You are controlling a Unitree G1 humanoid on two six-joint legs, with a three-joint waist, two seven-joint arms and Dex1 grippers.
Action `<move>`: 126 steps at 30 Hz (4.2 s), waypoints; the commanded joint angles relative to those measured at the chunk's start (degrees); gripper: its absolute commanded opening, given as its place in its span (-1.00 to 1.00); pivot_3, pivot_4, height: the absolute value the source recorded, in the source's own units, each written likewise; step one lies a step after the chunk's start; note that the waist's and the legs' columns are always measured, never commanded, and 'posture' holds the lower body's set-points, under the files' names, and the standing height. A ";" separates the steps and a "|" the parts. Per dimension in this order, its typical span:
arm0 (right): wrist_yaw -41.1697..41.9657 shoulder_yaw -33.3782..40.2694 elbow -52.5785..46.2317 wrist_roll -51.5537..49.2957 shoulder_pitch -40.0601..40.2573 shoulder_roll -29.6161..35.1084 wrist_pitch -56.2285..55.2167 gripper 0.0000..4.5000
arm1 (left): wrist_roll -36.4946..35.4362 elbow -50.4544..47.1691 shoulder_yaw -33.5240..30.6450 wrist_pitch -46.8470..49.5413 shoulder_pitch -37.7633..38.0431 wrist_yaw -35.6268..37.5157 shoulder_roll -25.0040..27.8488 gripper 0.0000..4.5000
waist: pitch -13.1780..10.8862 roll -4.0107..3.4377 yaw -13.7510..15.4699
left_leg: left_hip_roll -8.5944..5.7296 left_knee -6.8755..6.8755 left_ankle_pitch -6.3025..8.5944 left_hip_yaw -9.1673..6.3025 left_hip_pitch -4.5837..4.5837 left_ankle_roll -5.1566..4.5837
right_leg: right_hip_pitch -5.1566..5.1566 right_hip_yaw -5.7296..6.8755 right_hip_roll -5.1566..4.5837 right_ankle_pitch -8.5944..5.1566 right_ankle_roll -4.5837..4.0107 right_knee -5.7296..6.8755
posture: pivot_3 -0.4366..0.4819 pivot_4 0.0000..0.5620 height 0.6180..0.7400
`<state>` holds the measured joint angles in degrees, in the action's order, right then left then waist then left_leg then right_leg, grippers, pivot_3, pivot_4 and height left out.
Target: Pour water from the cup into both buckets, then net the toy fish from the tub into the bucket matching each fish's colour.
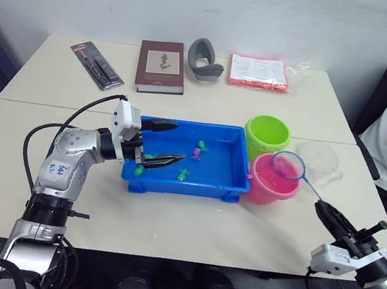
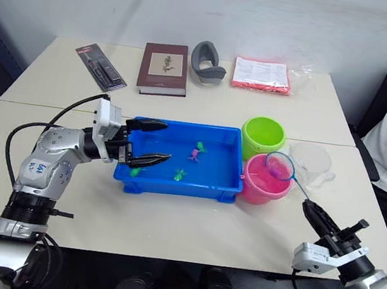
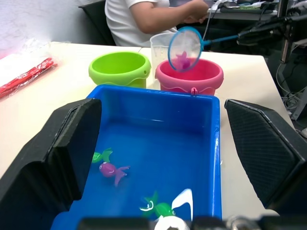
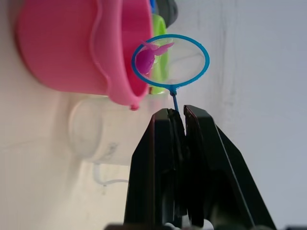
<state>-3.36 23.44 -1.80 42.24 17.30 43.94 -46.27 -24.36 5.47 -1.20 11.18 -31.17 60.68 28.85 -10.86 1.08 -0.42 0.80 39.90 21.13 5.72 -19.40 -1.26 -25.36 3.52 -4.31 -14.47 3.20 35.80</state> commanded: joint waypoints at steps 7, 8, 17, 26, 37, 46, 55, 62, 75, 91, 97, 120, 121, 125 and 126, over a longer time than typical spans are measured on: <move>-1.64 -0.70 -0.72 -0.15 3.13 1.04 0.83 -1.00 | 1.10 0.48 -0.39 -2.39 -0.94 -0.54 -0.08 0.97 | 0.00 0.00 0.19 | 0.00 -0.06 -0.02 0.02 0.03 0.02 | 0.02 -0.03 0.01 0.00 0.00 -0.02 | -0.05 -0.47 1.00; -1.63 -1.07 0.13 -0.05 3.78 1.13 0.83 -1.00 | 1.58 0.69 -0.18 -2.96 -0.79 -0.45 0.07 0.97 | 0.00 0.00 0.20 | 0.00 -0.07 -0.02 0.02 0.04 0.02 | 0.02 -0.03 0.01 -0.01 0.00 -0.02 | -0.05 -0.47 1.00; -2.82 -3.26 -1.07 -2.52 3.16 -0.79 1.59 -1.00 | -0.09 -0.43 -1.85 -1.43 -0.76 -2.88 -0.68 0.97 | 0.00 0.00 0.09 | 0.01 -0.19 -0.04 0.10 0.12 0.05 | 0.01 -0.10 0.04 -0.01 0.00 -0.04 | -0.05 -0.47 1.00; -4.49 -3.51 -1.87 -0.59 2.44 0.22 3.12 -1.00 | 0.29 -0.38 -1.12 -1.21 -0.40 -2.03 -0.73 0.97 | 0.00 0.00 0.10 | 0.00 -0.21 -0.05 0.15 0.15 0.04 | 0.01 -0.18 0.05 0.01 0.03 -0.05 | -0.05 -0.47 1.00; 18.64 -7.36 -14.80 -39.32 -2.05 6.41 14.55 -1.00 | 0.11 2.40 -4.32 -1.73 -0.07 0.59 4.89 0.97 | -0.01 0.02 -0.86 | 0.06 -0.26 -0.07 0.18 0.20 0.08 | 0.01 -0.22 0.11 0.00 0.01 -0.01 | -0.05 -0.47 1.00; 33.84 -21.03 -23.91 -58.88 -24.66 8.09 48.43 -1.00 | 0.15 4.05 -8.07 -1.28 3.19 1.68 11.31 0.97 | -0.02 0.05 -0.62 | 0.12 -0.27 -0.03 -0.03 0.14 0.00 | -0.01 0.05 0.00 -0.05 -0.08 -0.03 | -0.05 -0.47 1.00; 41.81 -36.34 -16.26 -50.00 -39.69 1.61 60.87 -1.00 | 0.44 0.07 -10.21 -0.40 6.21 -2.52 11.08 0.97 | -0.02 0.05 0.43 | 0.04 -0.18 0.08 -0.20 -0.27 -0.16 | -0.16 0.33 -0.18 -0.05 -0.10 -0.21 | -0.05 -0.47 1.00; 39.64 -36.16 -10.57 -45.48 -41.88 -4.02 57.84 -1.00 | -1.05 -3.47 -11.69 2.39 10.34 -4.66 10.95 0.97 | -0.01 0.05 0.14 | 0.05 -0.12 0.09 -0.34 -0.46 -0.15 | -0.21 0.55 -0.19 -0.04 -0.08 -0.23 | -0.05 -0.47 1.00; 39.29 -36.77 -3.02 -32.02 -43.77 -2.67 48.23 -1.00 | -0.92 -5.68 -11.73 2.84 11.28 -4.73 11.59 0.97 | -0.01 0.05 0.11 | 0.05 -0.02 0.09 -0.37 -0.48 -0.11 | -0.22 0.57 -0.19 -0.04 -0.08 -0.22 | -0.05 -0.47 1.00; 44.80 -37.90 -4.04 -28.12 -42.99 -3.68 46.88 -1.00 | -0.74 -6.07 -12.27 2.41 11.21 -4.50 11.82 0.97 | -0.01 0.05 0.01 | 0.05 0.00 0.08 -0.38 -0.48 -0.11 | -0.22 0.58 -0.18 -0.04 -0.09 -0.21 | -0.05 -0.47 1.00; 48.31 -39.65 -5.04 -28.16 -42.83 -3.61 47.44 -1.00 | -0.98 -8.03 -12.80 2.35 13.15 -4.98 11.72 0.97 | -0.01 0.05 0.01 | 0.05 -0.01 0.08 -0.38 -0.48 -0.11 | -0.22 0.57 -0.19 -0.04 -0.08 -0.22 | -0.05 -0.47 1.00; 62.06 -34.38 -5.47 -46.41 -49.74 -6.85 68.03 -1.00 | -0.87 -7.63 -11.44 0.86 13.65 -1.11 14.02 0.97 | -0.01 0.05 -0.54 | 0.07 -0.01 0.10 -0.54 -0.69 -0.12 | -0.33 0.74 -0.23 -0.05 -0.11 -0.23 | -0.05 -0.47 1.00; 62.26 -34.18 -5.83 -47.22 -49.88 -7.11 68.99 -1.00 | -0.90 -7.80 -11.29 0.96 13.69 -1.02 13.97 0.97 | -0.01 0.05 -0.54 | 0.07 0.00 0.10 -0.54 -0.70 -0.11 | -0.33 0.75 -0.23 -0.05 -0.11 -0.23 | -0.05 -0.47 1.00; 62.55 -32.57 -7.21 -49.76 -49.35 -6.32 70.11 -1.00 | -0.79 -7.96 -11.25 0.98 13.90 -0.76 14.19 0.97 | -0.01 0.05 -0.80 | 0.07 0.00 0.10 -0.54 -0.71 -0.11 | -0.33 0.75 -0.23 -0.05 -0.11 -0.19 | -0.05 -0.47 1.00; 63.05 -31.77 -7.63 -50.95 -49.22 -5.96 70.23 -1.00 | -0.87 -7.94 -11.26 0.95 13.76 -0.64 14.25 0.97 | -0.01 0.05 -0.86 | 0.07 0.00 0.10 -0.55 -0.72 -0.11 | -0.33 0.76 -0.23 -0.05 -0.10 -0.19 | -0.05 -0.47 1.00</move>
<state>59.08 -11.79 -6.62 -6.30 -31.74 37.00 23.97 -24.66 -1.27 -12.07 12.97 -17.08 59.65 42.79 -10.87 1.13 -1.28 0.87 39.91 21.23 5.17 -20.13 -1.36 -25.69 4.28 -4.54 -14.52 3.10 35.62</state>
